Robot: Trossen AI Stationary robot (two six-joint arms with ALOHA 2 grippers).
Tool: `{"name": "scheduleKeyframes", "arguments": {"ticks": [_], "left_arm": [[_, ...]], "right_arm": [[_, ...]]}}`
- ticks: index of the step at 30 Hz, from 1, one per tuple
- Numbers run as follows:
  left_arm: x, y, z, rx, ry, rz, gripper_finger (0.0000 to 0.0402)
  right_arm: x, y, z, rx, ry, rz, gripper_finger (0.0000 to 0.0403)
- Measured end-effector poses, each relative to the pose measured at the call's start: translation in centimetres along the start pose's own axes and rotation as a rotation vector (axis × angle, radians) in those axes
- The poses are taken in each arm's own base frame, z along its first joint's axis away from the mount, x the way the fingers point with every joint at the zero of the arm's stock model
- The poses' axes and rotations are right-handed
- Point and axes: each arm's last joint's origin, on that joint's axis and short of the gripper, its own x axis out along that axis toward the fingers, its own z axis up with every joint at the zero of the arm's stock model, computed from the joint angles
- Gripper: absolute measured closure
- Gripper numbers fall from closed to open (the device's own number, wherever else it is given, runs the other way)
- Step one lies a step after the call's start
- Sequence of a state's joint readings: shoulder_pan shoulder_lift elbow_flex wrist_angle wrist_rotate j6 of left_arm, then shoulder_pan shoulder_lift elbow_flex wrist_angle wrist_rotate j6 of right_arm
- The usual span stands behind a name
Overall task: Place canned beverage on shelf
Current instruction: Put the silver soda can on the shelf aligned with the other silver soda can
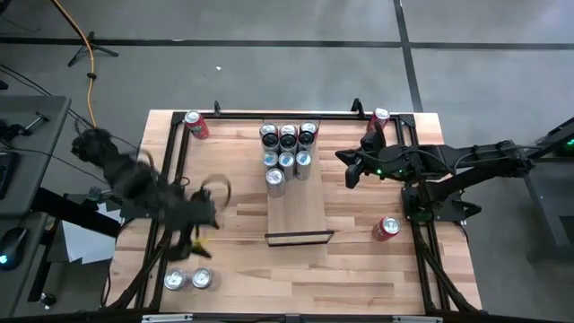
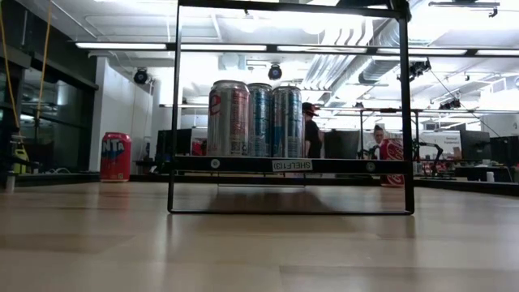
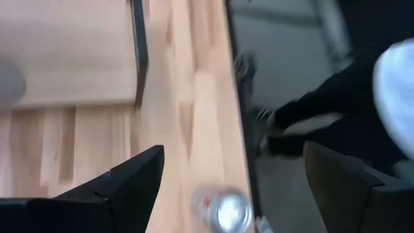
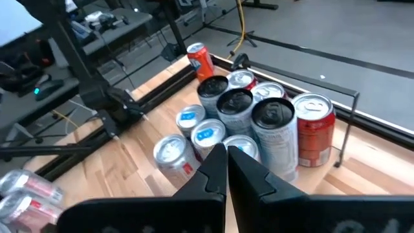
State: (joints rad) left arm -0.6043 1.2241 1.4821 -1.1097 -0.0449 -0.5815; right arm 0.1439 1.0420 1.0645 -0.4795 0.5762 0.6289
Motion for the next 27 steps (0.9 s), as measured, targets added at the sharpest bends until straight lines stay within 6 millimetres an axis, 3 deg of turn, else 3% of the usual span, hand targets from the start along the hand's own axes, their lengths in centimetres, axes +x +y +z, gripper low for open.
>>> {"name": "scheduleKeyframes", "arguments": {"ticks": [6,13,18,27], "left_arm": [[4.5,-4.6,-2.6,-0.016,0.179,0.164,0.0084],[9.8,-8.3,-6.5,0.036,0.343,0.268,0.0084],[12.3,-9.4,-8.1,0.082,0.387,0.336,0.0084],[15.1,-9.3,-9.0,0.106,0.423,0.449,0.0084]], "right_arm": [[0.0,-0.3,-0.4,-0.027,0.033,-0.024,0.0402],[-0.1,-0.7,-0.9,-0.067,0.084,-0.060,0.0402],[-0.1,-1.0,-1.2,-0.092,0.116,-0.081,0.0402],[-0.1,-1.0,-1.3,-0.100,0.127,-0.088,0.0402]]}}
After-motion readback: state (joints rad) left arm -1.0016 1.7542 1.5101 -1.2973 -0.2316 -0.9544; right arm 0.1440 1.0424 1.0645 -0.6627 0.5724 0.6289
